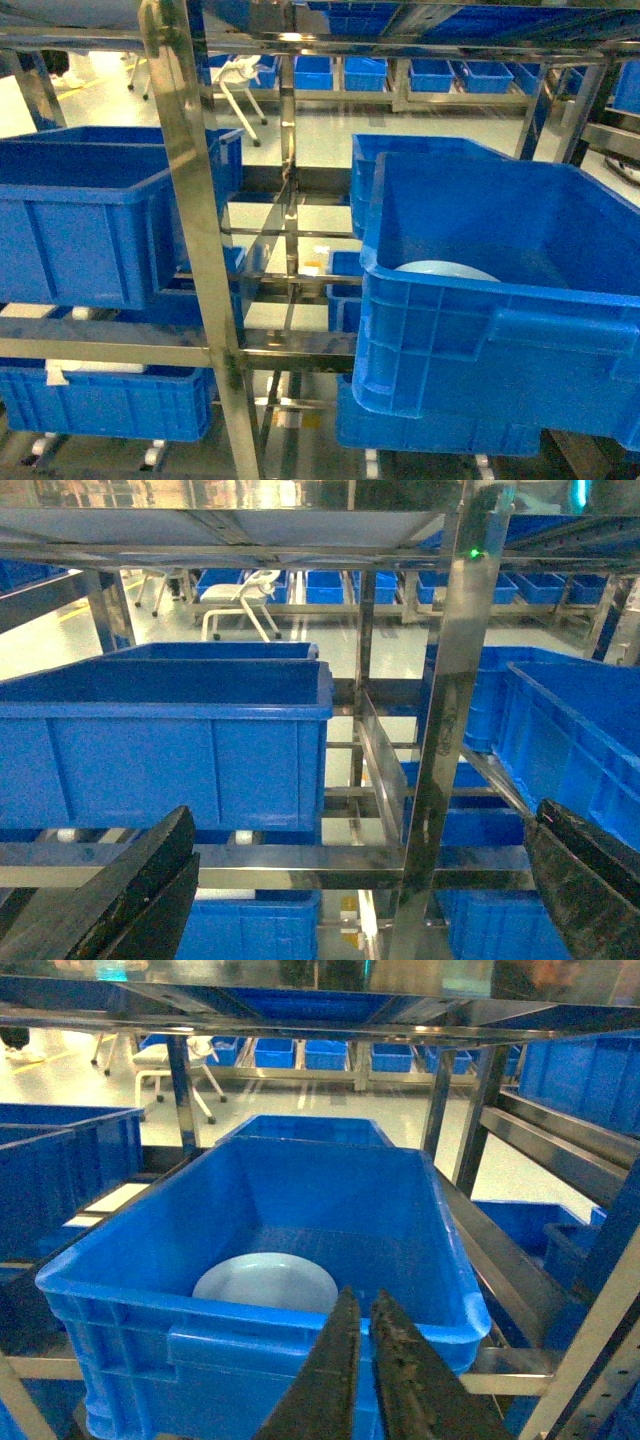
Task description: Place blue tray on left shelf second layer neatly
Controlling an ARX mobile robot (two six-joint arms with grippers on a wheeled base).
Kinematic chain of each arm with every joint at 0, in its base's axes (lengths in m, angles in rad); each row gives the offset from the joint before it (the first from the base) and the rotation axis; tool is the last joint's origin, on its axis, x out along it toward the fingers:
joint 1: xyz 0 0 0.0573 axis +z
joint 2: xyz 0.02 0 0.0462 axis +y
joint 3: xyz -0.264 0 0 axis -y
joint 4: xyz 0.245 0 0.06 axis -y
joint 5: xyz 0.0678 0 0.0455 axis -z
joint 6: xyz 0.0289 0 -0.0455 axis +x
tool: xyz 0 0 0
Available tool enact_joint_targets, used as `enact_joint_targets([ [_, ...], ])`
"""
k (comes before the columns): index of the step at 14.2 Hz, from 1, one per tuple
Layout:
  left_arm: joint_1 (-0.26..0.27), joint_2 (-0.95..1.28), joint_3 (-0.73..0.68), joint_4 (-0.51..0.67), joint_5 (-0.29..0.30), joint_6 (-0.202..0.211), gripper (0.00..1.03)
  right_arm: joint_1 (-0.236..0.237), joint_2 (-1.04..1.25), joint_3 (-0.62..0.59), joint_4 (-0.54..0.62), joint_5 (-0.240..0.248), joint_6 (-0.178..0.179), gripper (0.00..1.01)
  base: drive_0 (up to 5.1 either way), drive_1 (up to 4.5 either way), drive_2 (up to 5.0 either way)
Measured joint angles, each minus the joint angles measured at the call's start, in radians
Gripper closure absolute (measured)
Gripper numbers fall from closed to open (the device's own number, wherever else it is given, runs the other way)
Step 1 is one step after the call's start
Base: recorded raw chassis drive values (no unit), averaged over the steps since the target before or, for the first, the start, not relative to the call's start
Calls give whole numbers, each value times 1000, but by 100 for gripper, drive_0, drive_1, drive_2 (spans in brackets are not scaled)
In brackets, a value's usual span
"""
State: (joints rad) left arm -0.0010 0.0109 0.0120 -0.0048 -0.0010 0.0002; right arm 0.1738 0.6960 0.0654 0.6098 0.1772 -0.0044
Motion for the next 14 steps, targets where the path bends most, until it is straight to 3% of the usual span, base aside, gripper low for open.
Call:
enact_joint_targets([
  [6,0,0,0,0,0,0,5,-42,-89,-16,-52,-40,1,99,0,0,0],
  [7,0,0,0,0,0,0,5,-59,-94,-47,-13,-57,2,99,0,0,0],
  [8,0,0,0,0,0,0,5,-85,-126,-52,-67,-96,4,99,0,0,0],
  [9,0,0,0,0,0,0,5,-168,-190,-52,-112,-161,3,99,0,0,0],
  [11,0,0,0,0,0,0,5,-174,-375,-52,-287,-175,4,99,0,0,0],
  [14,0,0,0,0,0,0,5,-174,-463,-52,-372,-175,4,99,0,0,0],
])
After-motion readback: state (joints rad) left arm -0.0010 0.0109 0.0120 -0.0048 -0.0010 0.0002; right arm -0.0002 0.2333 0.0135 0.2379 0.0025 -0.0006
